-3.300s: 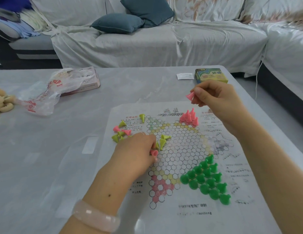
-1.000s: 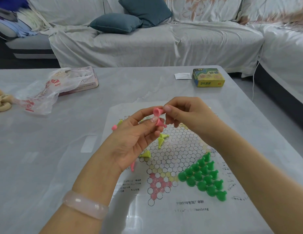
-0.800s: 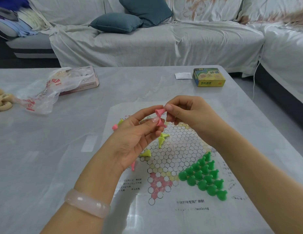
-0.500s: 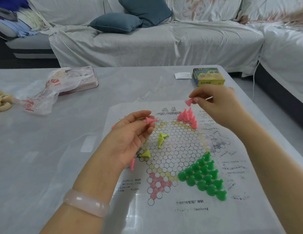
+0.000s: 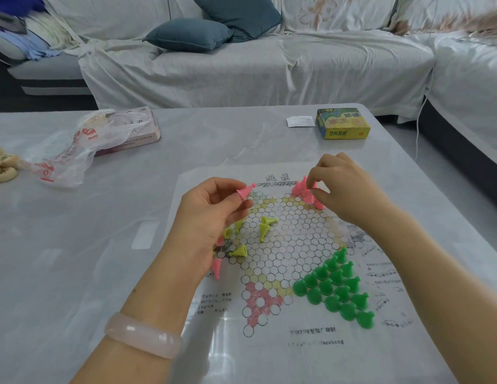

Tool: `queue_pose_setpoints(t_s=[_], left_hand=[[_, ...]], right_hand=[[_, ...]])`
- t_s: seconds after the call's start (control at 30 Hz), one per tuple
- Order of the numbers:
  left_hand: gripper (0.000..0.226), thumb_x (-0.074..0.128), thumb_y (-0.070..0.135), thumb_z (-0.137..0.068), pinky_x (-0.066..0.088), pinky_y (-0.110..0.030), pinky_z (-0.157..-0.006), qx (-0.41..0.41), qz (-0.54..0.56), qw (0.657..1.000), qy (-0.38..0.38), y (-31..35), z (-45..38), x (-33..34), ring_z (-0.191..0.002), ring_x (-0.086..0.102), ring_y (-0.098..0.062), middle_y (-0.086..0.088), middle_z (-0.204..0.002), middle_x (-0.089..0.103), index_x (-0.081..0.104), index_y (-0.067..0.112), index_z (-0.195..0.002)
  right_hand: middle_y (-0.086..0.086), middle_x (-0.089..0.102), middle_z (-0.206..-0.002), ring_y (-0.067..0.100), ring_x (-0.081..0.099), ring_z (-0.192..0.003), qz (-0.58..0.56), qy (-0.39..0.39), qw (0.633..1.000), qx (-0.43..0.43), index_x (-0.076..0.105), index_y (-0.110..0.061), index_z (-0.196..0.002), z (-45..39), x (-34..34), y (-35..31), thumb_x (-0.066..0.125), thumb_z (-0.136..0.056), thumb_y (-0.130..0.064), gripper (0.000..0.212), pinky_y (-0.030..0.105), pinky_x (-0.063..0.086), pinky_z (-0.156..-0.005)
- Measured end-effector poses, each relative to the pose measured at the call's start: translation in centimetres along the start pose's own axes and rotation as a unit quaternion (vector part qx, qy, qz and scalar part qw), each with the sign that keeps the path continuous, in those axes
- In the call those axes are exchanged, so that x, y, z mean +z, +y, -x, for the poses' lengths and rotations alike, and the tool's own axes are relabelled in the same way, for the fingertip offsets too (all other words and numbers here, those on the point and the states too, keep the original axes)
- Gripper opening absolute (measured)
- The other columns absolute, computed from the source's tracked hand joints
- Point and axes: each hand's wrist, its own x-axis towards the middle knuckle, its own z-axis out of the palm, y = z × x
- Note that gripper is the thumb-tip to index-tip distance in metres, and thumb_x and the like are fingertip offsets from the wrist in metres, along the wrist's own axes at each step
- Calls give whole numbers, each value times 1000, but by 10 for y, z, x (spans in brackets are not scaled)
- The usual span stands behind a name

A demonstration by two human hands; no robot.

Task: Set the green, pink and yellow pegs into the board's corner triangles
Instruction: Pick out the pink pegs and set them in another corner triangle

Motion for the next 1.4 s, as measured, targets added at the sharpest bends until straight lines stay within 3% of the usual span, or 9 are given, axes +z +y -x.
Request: queue_pose_setpoints(t_s=[0.13,0.2,0.3,0.47,0.83,1.07,1.4], left_hand=[[13,66,12,-81,53,-21,-66,121,-154,979,52,-3,0,0,-72,69,-9,5,-73,70,64,23,-75],[9,66,16,-81,52,-23,-64,143,-187,970,64,-3,1,0,-70,67,-5,6,-75,70,64,23,-77],[6,66,20,-81,49,-22,-59,153,-205,964,67,-4,2,0,-71,65,-4,6,-77,69,64,24,-78],[7,66,22,-82,48,-16,-63,165,-231,957,67,-5,0,0,-74,65,-4,10,-75,67,63,24,-76],[8,66,21,-82,50,-17,-69,174,-240,953,63,-6,0,0,-75,64,-6,11,-75,66,62,24,-75],[9,65,19,-83,50,-15,-70,174,-248,951,60,-4,1,1,-75,63,-5,11,-75,65,62,24,-77],[7,65,20,-83,49,-10,-67,181,-254,948,57,-5,1,1,-73,61,-2,13,-73,64,63,24,-77]], right_hand=[[2,53,-101,18,41,-99,0,-9,1000,10,66,-14,-94,0,3,0,56,-86,-17,13,32,42,-75],[2,53,-101,18,41,-99,0,-11,1000,12,65,-15,-95,0,4,0,55,-86,-17,14,31,42,-75],[2,54,-102,18,42,-100,-2,-9,1000,18,65,-15,-96,0,6,0,54,-87,-18,15,32,43,-77],[3,54,-101,19,42,-100,-10,0,1000,18,65,-13,-94,2,7,1,55,-86,-17,13,32,43,-74],[3,55,-99,20,43,-98,-14,3,1000,7,65,-13,-95,2,8,3,54,-87,-17,14,34,44,-77],[0,52,-97,11,31,-89,-14,-2,1000,-2,65,-14,-95,1,8,5,54,-87,-18,14,31,41,-77],[1,54,-98,11,32,-88,-9,-10,1000,-11,64,-16,-96,0,11,8,55,-86,-17,14,26,35,-74]])
